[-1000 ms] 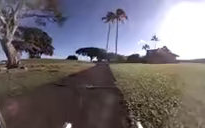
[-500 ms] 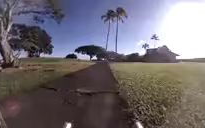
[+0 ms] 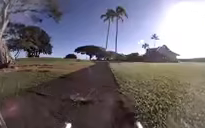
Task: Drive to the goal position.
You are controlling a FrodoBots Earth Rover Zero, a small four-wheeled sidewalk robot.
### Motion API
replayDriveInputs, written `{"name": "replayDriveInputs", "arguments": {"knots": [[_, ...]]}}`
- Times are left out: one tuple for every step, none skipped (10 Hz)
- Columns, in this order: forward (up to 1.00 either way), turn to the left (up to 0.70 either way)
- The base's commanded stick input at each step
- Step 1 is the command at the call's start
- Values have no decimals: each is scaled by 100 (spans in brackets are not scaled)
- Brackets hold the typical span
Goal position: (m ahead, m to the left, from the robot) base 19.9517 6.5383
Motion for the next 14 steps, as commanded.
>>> {"name": "replayDriveInputs", "arguments": {"knots": [[70, 0], [70, 0], [70, 0], [70, 0], [70, 0], [70, 0], [70, 0], [70, 0], [70, 0], [70, 0], [70, 0], [70, 0], [70, 0], [70, 0]]}}
